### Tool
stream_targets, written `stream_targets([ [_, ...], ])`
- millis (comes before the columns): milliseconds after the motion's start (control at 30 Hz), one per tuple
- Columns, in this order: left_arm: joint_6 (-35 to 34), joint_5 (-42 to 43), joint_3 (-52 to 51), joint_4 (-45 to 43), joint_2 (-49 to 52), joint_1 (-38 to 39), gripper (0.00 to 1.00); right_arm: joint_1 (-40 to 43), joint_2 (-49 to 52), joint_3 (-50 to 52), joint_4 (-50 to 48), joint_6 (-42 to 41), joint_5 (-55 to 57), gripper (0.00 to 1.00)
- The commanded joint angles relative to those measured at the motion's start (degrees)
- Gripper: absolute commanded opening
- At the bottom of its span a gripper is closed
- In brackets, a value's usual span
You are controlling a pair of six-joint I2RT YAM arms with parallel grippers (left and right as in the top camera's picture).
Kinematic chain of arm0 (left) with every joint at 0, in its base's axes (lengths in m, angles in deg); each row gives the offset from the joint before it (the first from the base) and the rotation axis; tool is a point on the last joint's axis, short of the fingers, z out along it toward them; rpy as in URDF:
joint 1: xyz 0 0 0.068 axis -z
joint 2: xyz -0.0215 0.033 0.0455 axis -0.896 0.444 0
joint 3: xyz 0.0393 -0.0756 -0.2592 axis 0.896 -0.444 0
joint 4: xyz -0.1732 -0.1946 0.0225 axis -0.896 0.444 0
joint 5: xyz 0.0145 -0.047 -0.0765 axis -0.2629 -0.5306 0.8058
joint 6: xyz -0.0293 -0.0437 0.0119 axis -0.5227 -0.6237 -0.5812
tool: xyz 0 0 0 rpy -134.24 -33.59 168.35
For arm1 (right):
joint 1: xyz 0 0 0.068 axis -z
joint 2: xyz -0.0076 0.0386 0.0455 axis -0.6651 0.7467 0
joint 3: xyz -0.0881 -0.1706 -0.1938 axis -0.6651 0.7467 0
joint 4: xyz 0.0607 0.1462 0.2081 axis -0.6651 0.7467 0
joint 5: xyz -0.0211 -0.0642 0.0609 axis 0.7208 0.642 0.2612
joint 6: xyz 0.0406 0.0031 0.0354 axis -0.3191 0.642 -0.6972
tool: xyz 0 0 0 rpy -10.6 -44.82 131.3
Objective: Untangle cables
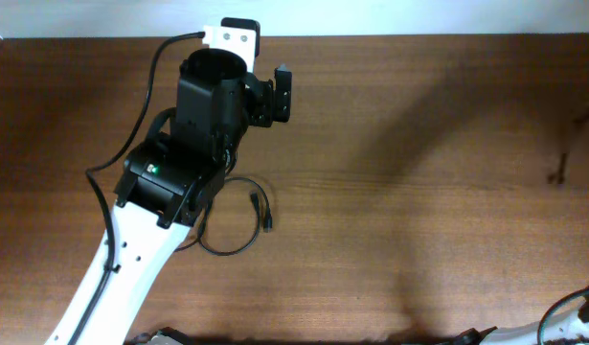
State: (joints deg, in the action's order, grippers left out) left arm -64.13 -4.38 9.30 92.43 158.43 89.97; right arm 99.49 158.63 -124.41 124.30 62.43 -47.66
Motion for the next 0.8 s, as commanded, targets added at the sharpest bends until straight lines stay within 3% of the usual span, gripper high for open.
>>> stream_targets([
  [0,0.7,0.2,0.7,1.3,0.3,0.2,0.99,0.0,2.4,0.1,9.1,-17.2,4.4,0.04],
  [67,0.7,0.2,0.7,2.7,0.3,0.2,0.99,-0.1,4.9,0.1,9.9,-17.3,-11.4,0.04],
  [167,0.7,0.2,0.7,4.1,0.3,0.2,0.99,-0.1,6.5,0.1,-0.1,-4.5,-34.9,0.04],
  [267,0.7,0.2,0.7,4.5,0.3,0.2,0.99,-0.1,6.5,0.1,-8.2,4.5,-38.5,0.04],
  [300,0.7,0.2,0.7,4.5,0.3,0.2,0.99,0.0,6.5,0.1,-10.9,4.5,-38.6,0.49],
  [333,0.7,0.2,0.7,4.5,0.3,0.2,0.99,0.0,6.5,0.1,-13.7,4.5,-38.6,0.99],
  [400,-0.8,0.2,0.7,4.5,0.3,0.2,0.99,0.0,6.5,0.1,-14.8,4.5,-39.9,0.99],
  [467,-1.3,0.2,0.7,4.5,0.3,0.2,0.99,0.0,6.5,0.1,-14.1,14.7,-53.0,0.99],
  [567,-1.9,0.2,0.7,4.9,0.3,0.2,0.99,0.0,6.5,0.1,-10.4,15.1,-48.4,0.99],
  [633,-1.9,0.2,0.7,5.0,0.3,0.2,0.99,0.0,6.5,0.1,-9.6,5.5,-39.0,0.99],
  [667,-1.9,0.2,0.7,5.0,0.3,0.2,0.99,-0.1,6.5,0.1,-8.8,4.7,-39.6,0.99],
  [767,-2.1,0.2,0.7,5.0,0.3,0.2,0.99,-3.4,7.0,0.1,0.0,17.4,-36.9,0.99],
])
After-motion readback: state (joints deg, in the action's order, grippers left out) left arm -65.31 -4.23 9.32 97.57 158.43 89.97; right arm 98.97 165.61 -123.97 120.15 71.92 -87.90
